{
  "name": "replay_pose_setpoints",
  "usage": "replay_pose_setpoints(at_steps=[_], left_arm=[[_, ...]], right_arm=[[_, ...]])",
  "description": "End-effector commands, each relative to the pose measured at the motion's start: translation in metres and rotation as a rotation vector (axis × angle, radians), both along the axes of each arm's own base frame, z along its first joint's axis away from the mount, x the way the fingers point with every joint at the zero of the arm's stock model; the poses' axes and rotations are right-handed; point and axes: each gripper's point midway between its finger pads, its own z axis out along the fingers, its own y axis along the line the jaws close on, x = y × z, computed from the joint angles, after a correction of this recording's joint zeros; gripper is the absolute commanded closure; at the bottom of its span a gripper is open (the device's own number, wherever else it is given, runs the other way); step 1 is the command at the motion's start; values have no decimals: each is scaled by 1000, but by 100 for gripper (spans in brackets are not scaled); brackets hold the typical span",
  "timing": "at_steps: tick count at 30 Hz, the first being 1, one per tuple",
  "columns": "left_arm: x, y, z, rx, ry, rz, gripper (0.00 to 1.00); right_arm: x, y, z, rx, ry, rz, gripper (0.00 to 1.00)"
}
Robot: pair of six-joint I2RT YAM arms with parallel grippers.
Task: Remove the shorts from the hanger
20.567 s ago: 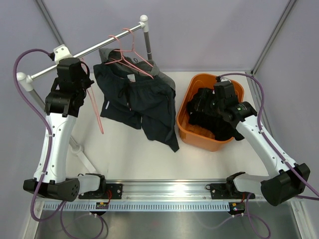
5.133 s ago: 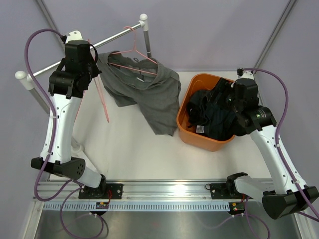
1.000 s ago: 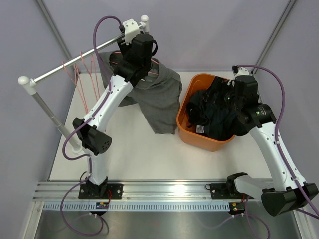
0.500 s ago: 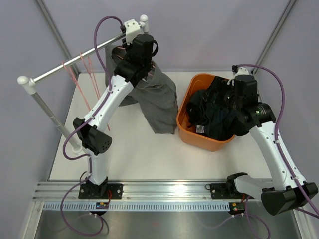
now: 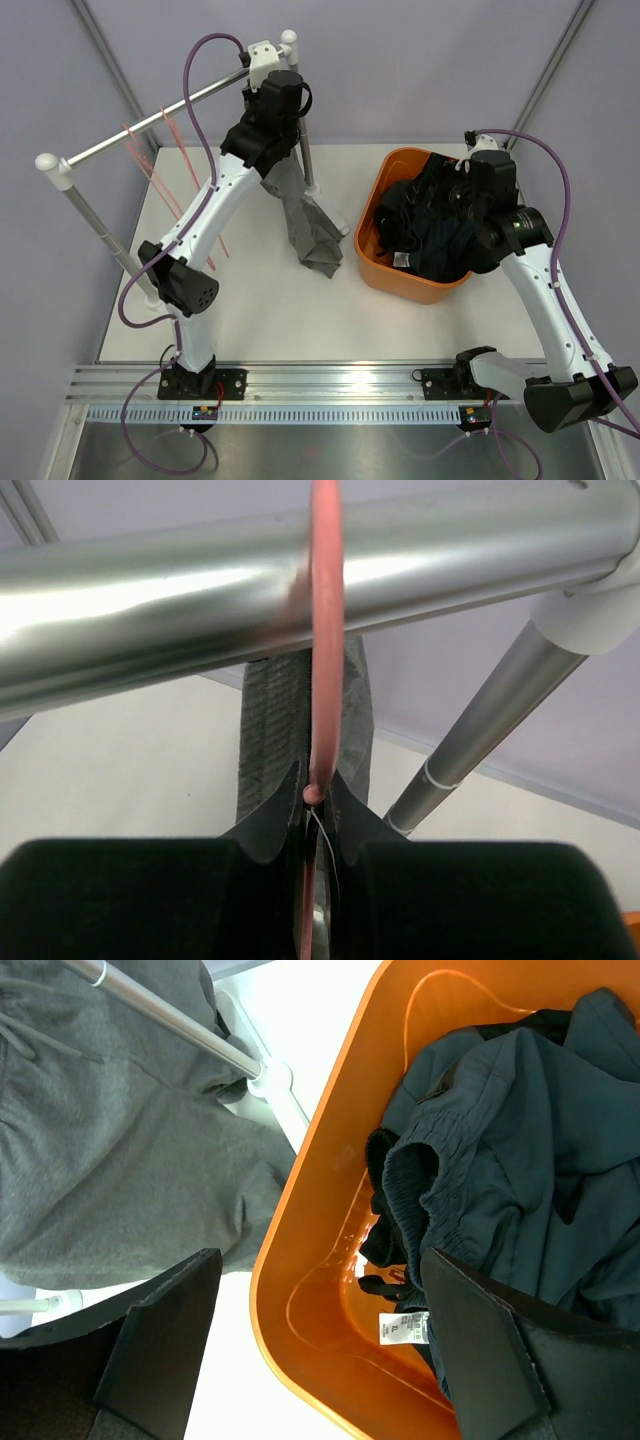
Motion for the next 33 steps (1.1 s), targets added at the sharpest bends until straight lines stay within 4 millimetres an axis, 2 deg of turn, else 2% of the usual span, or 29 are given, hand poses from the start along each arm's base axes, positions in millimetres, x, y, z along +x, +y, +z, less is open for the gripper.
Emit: replay_pose_setpoints(at_steps=[1, 7, 8, 12, 18, 25, 27, 28, 33], left_arm=[[-19, 13, 43, -11, -66, -37, 100], [-44, 19, 88, 25, -128, -125, 100], [-49, 20, 101, 30, -145, -143, 100], [-66, 23, 110, 55, -130, -201, 100], [-82, 17, 96, 92, -52, -311, 100], [-112, 7, 82, 88, 10, -462, 100], [-124, 0, 80, 83, 21, -529, 100], [-126, -4, 72, 97, 41, -558, 100], [-154, -36, 59, 138, 70, -713, 100]], right_arm=[[0, 5, 20, 28, -51, 19, 10], [3, 4, 17, 24, -46, 13, 10], [3, 4, 17, 23, -46, 12, 10], [4, 3, 20, 23, -56, 6, 11], [4, 3, 23, 23, -61, 4, 10], [1, 2, 26, 18, -66, 8, 10], [-1, 4, 29, 20, -69, 26, 10], [-3, 6, 30, 25, -69, 36, 10], [-12, 20, 40, 48, -71, 124, 12]])
